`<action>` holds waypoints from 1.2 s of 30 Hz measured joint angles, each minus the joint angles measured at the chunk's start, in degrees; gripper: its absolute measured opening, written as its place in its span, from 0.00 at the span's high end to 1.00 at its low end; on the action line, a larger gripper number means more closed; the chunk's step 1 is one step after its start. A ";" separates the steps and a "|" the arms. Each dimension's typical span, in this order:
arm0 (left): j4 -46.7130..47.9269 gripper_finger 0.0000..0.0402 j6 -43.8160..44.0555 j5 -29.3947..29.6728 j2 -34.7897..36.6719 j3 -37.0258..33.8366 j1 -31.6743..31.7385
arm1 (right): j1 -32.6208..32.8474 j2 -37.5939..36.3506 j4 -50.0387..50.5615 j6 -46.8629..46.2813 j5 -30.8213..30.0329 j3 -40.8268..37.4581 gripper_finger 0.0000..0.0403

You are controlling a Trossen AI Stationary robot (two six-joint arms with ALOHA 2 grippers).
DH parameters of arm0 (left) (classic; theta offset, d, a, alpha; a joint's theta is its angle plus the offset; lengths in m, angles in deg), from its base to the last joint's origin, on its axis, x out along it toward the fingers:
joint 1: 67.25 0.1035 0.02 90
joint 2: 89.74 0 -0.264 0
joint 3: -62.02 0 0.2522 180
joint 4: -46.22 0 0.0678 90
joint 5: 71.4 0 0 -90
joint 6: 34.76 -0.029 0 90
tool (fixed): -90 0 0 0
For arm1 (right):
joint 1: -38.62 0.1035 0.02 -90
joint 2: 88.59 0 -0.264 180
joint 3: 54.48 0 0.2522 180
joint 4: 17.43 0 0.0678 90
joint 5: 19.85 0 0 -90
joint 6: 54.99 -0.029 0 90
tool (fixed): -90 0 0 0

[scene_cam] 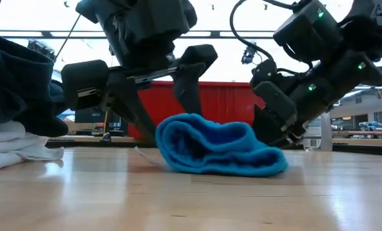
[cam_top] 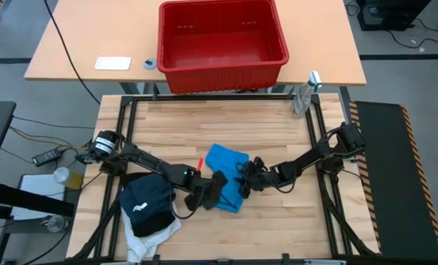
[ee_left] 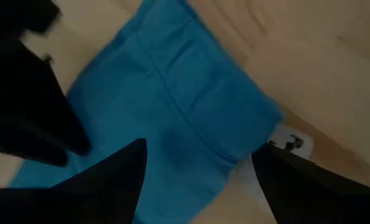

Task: Fold Laundry from Bin
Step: Fold the blue shorts

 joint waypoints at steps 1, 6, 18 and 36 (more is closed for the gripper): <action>-0.58 0.28 -0.98 0.09 0.00 0.00 -0.23 | -0.18 0.00 0.09 -0.54 0.10 -0.06 0.56; -2.91 0.34 -5.83 -0.41 0.00 0.00 -1.31 | -0.39 -0.02 -0.36 -1.26 1.22 -0.05 0.56; -3.91 0.77 -0.44 -6.63 -2.46 0.03 -2.12 | -0.39 -0.02 -0.78 -3.30 1.53 -0.03 0.56; -2.86 0.96 22.70 -6.86 -1.77 0.02 -3.78 | 0.31 -11.75 5.36 1.84 10.89 0.09 0.56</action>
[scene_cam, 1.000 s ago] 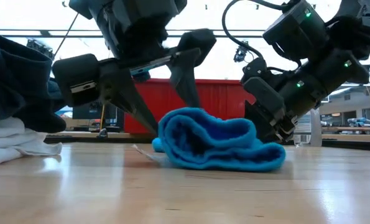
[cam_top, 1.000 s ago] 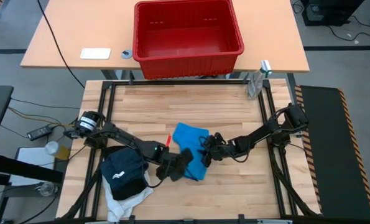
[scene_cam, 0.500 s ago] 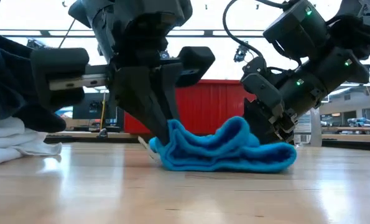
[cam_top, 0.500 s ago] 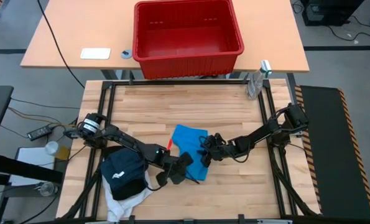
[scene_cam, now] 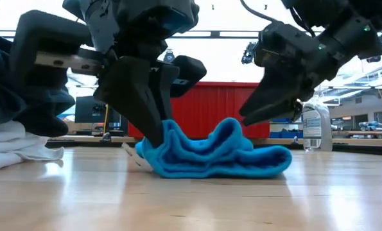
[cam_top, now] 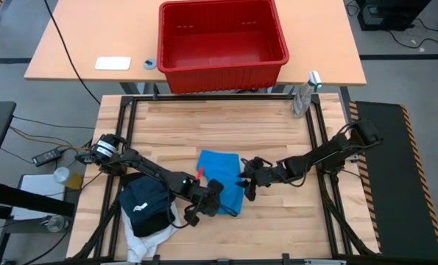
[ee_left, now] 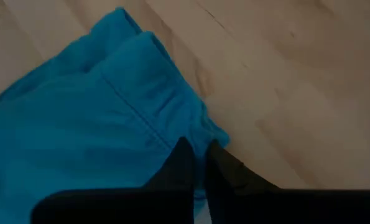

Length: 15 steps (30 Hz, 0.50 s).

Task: Fold Laundry from Bin
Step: Fold the blue shorts

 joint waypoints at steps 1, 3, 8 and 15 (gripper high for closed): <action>-0.01 0.96 1.71 0.00 0.00 0.00 -0.03 | 0.62 -0.07 -0.16 1.21 0.93 -0.11 0.56; -0.13 0.92 6.38 -0.02 0.00 0.00 0.04 | 2.81 0.20 -0.97 4.27 2.33 -0.25 0.56; -1.37 0.75 14.14 0.00 0.59 0.02 0.33 | 8.01 0.39 -1.31 8.24 -0.26 -0.20 0.56; -2.22 0.41 14.77 -0.14 0.59 0.02 0.51 | 10.80 0.37 3.12 19.58 10.73 2.22 0.52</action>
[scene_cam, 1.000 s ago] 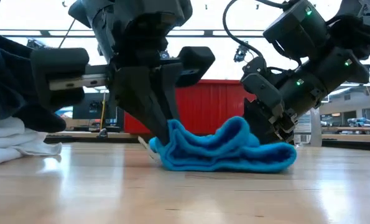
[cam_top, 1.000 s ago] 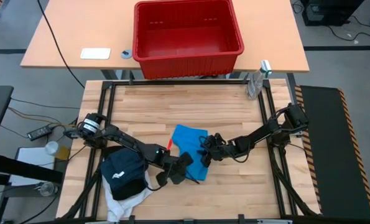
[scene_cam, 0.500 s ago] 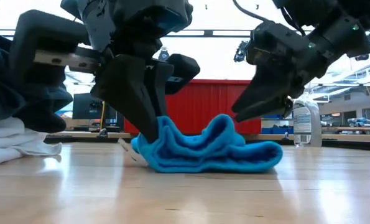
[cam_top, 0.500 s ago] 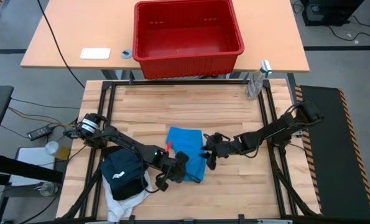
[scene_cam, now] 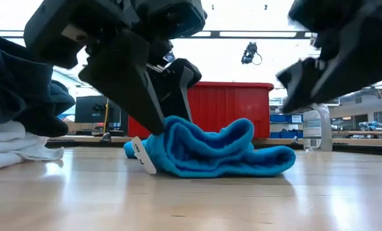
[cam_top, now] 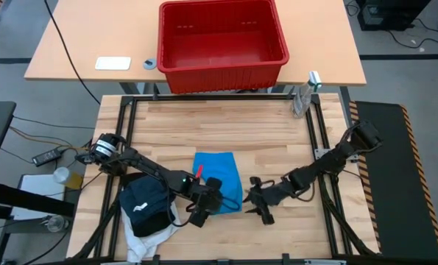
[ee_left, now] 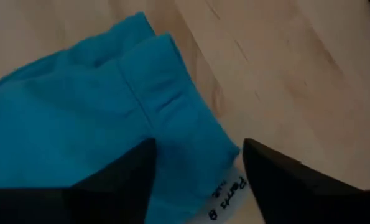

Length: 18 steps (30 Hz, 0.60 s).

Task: Fold Laundry from Bin
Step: Fold the blue shorts

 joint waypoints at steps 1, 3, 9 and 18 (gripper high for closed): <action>-0.11 0.38 0.48 -0.66 0.07 0.00 0.02 | 0.93 0.00 -0.53 4.44 -2.46 0.49 0.51; -0.75 0.34 2.50 -3.11 0.26 0.00 0.18 | 1.99 0.00 -0.87 11.55 -7.00 1.41 0.50; -0.22 0.32 9.23 -11.82 2.88 -0.02 0.99 | -1.81 0.02 6.48 18.55 -0.04 2.59 0.42; 3.07 0.35 4.11 -1.01 4.17 -0.08 4.57 | -2.35 2.04 9.33 36.12 -0.92 5.85 0.18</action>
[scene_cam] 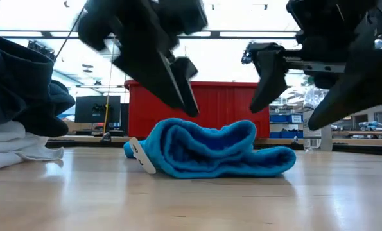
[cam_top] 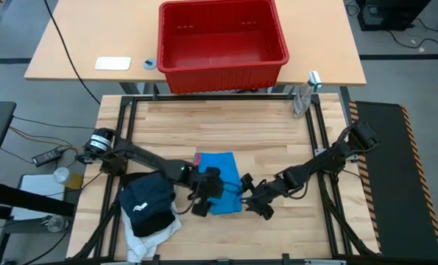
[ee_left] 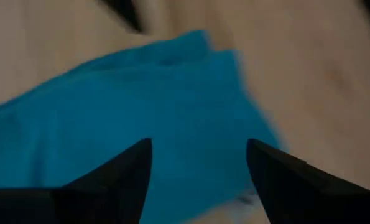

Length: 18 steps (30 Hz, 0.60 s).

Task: Fold Laundry from Bin
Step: Fold the blue shorts

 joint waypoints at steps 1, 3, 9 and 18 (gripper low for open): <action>-0.59 0.36 -0.66 -0.07 -0.41 -0.23 1.05 | 0.00 0.69 -0.29 1.84 -0.03 0.52 0.17; -0.78 0.40 -1.65 -1.30 -0.61 -2.48 3.43 | 0.00 2.64 -0.22 6.04 -0.18 1.32 0.15; -4.30 0.48 -3.80 -4.38 1.75 -8.12 9.55 | 0.05 4.68 -0.31 14.27 -3.95 2.77 0.17; -10.66 0.52 -3.11 -4.73 1.62 -12.32 12.83 | -1.93 7.40 -2.08 20.87 2.10 2.63 0.25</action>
